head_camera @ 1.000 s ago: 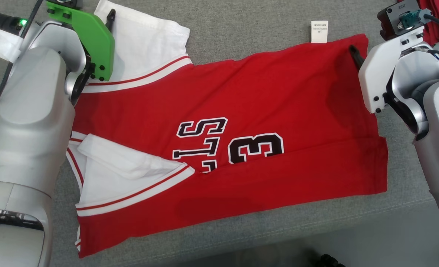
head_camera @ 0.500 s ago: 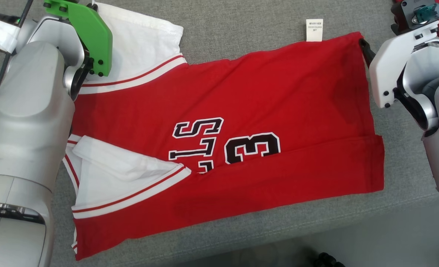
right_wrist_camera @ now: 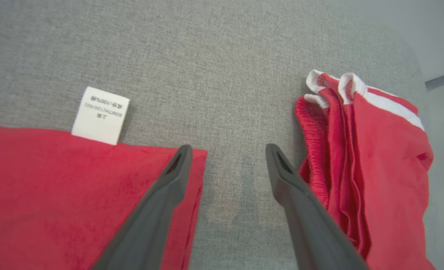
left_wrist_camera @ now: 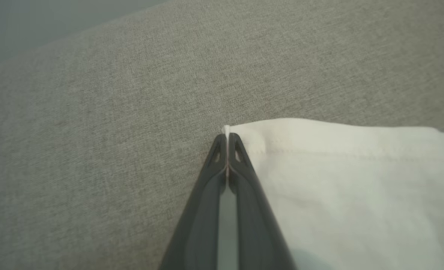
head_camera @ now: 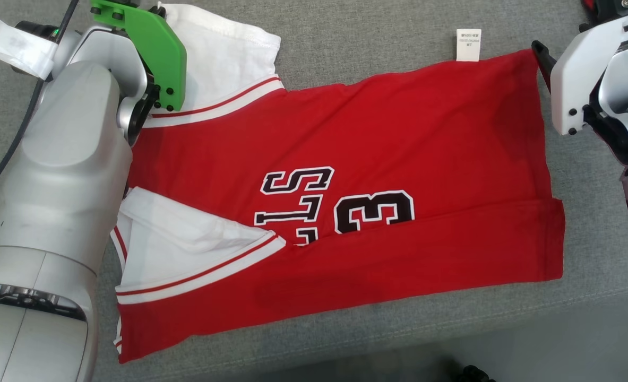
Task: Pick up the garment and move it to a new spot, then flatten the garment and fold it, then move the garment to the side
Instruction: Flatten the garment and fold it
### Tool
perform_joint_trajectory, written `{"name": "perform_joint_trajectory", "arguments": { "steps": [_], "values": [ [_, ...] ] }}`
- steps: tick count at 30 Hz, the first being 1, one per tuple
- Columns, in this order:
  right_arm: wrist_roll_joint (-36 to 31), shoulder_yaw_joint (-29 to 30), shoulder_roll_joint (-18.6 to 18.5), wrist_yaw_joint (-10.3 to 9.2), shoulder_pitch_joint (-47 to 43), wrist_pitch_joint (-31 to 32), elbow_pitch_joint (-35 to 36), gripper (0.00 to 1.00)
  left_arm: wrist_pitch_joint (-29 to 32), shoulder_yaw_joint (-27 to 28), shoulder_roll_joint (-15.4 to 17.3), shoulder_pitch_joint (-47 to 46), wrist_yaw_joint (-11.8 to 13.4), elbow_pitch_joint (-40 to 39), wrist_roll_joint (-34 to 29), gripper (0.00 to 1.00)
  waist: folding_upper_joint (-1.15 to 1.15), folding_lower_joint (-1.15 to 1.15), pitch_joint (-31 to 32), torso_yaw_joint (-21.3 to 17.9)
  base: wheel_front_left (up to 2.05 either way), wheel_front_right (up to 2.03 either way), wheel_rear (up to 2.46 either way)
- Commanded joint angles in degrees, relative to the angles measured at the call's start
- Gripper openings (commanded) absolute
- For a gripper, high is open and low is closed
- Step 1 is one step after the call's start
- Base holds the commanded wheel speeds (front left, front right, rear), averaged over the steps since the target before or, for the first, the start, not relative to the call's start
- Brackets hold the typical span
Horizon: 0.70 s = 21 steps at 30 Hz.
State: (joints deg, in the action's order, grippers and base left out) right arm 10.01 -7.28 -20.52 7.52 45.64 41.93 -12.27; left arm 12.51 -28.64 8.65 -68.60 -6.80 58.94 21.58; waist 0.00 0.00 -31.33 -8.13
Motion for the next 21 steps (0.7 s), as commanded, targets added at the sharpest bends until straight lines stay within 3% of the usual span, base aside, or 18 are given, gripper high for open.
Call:
{"name": "perform_joint_trajectory", "arguments": {
  "steps": [1,21],
  "values": [
    [0.4,-0.2,-0.5,-0.07,0.8,0.7,-0.4,1.00,0.1,-0.4,-0.2,0.4,-0.3,0.6,0.2,0.00,0.00,0.00,-0.2,0.3,0.00,0.00,0.00],
    [3.6,-1.1,-1.2,-0.06,0.2,3.0,-3.8,1.00,-1.3,-2.5,-1.4,-1.4,-0.5,3.5,1.9,0.00,0.00,0.00,-1.8,2.2,0.00,0.00,0.00]
  ]
}}
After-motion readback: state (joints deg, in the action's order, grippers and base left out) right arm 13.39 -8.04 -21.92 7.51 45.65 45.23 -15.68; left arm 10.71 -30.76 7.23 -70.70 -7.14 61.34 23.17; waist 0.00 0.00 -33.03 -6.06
